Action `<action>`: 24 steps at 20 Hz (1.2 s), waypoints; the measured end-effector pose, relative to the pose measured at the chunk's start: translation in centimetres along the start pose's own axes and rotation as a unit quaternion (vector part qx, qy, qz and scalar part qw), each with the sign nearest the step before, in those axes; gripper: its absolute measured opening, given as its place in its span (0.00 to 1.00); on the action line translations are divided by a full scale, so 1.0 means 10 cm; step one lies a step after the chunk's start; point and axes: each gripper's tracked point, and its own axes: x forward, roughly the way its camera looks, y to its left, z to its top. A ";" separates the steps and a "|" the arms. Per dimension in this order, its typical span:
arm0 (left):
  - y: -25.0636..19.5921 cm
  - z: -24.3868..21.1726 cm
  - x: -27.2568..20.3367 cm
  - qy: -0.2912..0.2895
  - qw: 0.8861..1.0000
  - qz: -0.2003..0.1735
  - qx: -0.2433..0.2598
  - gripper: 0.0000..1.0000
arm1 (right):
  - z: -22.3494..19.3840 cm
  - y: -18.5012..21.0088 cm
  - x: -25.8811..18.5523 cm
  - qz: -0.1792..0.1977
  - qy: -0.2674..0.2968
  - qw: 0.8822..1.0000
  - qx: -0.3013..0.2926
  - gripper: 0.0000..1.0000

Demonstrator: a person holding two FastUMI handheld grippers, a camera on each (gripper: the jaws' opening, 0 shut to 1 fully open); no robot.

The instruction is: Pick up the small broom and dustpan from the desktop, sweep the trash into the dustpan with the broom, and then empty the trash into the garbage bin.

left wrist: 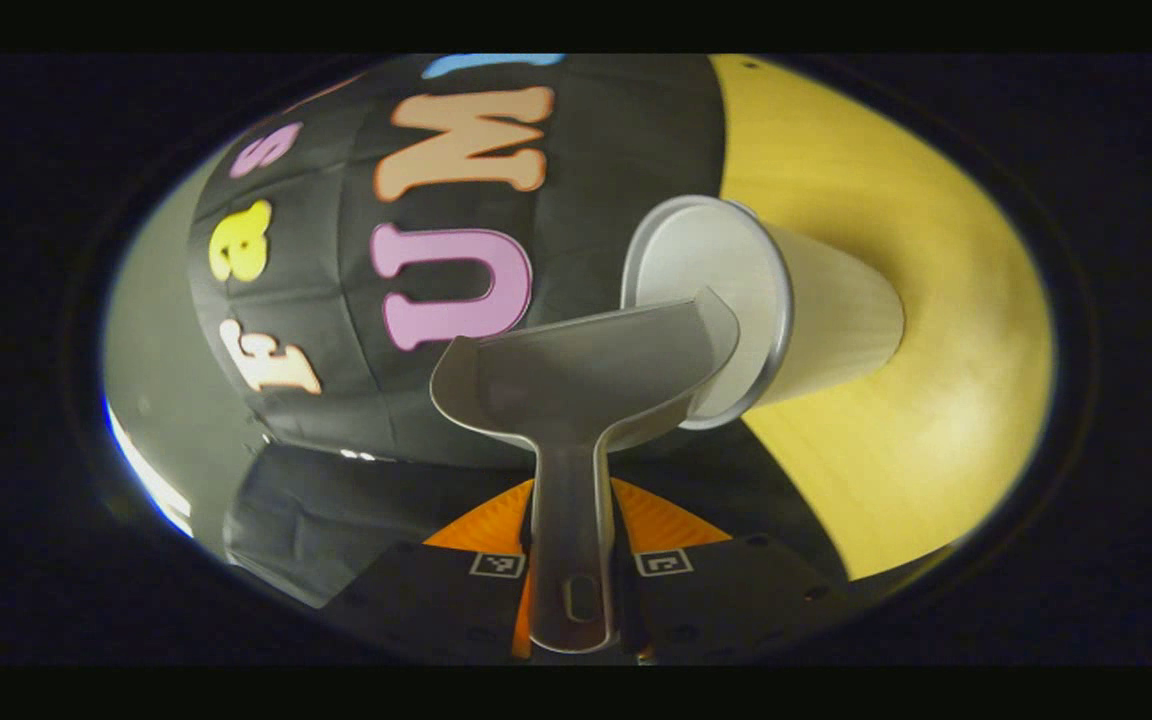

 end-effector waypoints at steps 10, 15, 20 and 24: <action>-0.94 1.47 -1.01 -0.149 0.928 -0.128 -0.317 0.25 | 0.11 0.00 -0.01 -0.041 -0.059 0.997 0.034 0.22; -1.95 1.93 -1.46 -0.157 0.889 -0.219 -0.370 0.25 | 0.14 -0.10 -0.07 -0.122 -0.085 0.987 0.058 0.22; -2.83 1.80 -1.56 -0.108 0.878 -0.273 -0.379 0.27 | 0.11 -0.25 -0.05 -0.197 -0.074 0.974 0.088 0.20; -3.45 1.62 -1.58 -0.052 0.869 -0.308 -0.383 0.26 | 0.02 -0.24 -0.07 -0.222 -0.030 0.970 0.097 0.22</action>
